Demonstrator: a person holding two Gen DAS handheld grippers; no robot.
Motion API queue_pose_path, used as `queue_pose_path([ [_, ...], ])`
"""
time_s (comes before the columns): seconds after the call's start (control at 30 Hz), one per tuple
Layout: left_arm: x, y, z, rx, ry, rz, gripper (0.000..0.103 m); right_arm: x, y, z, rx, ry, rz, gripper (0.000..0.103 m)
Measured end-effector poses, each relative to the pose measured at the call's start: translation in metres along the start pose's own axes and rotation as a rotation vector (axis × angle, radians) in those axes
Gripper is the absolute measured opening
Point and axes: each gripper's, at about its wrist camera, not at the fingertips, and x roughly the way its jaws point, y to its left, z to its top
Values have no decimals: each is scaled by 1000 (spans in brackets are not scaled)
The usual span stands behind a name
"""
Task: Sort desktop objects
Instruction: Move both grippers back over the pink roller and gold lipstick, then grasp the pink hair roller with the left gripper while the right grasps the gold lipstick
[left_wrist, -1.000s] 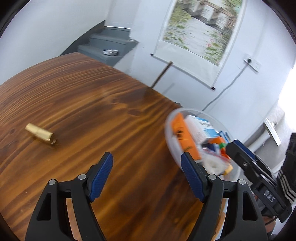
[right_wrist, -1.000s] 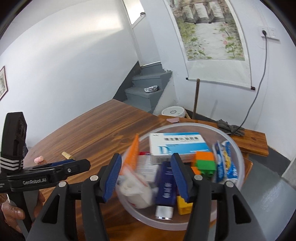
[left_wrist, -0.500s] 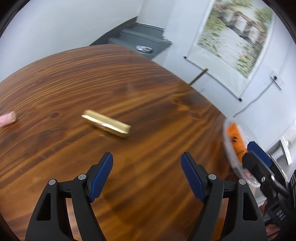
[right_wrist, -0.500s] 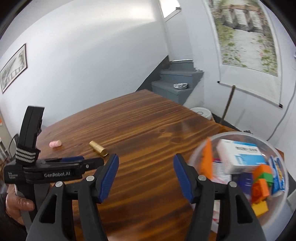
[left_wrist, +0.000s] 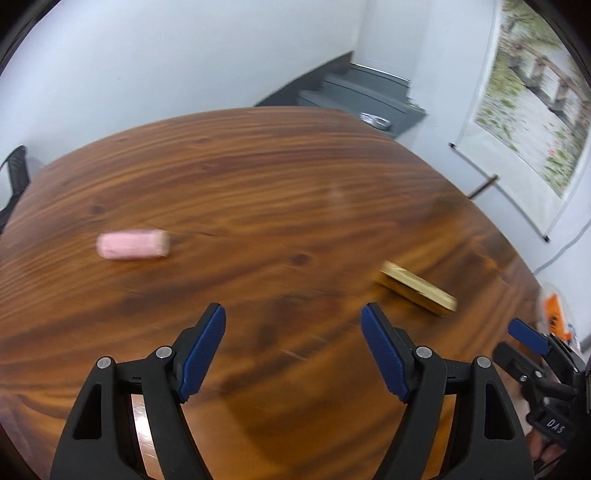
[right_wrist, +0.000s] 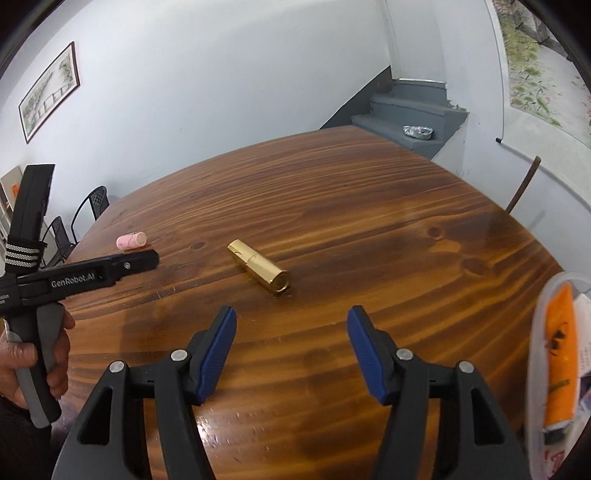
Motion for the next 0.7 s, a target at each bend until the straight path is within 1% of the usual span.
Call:
queue_pose_path([
  [0.27,7,71,21,-58,-34,122,79,32,23,12,-26,31,3,68],
  [0.37,15,90,26,-71,-40,148,79,42,30,16,-35,43,2,68],
  [0.53,30,115,35,-90,-32,158,79,53,38,22,-43,48,-3,69],
  [0.7,39,126,45,-90,-30,154,79,61,41,30,-42,52,4,70],
])
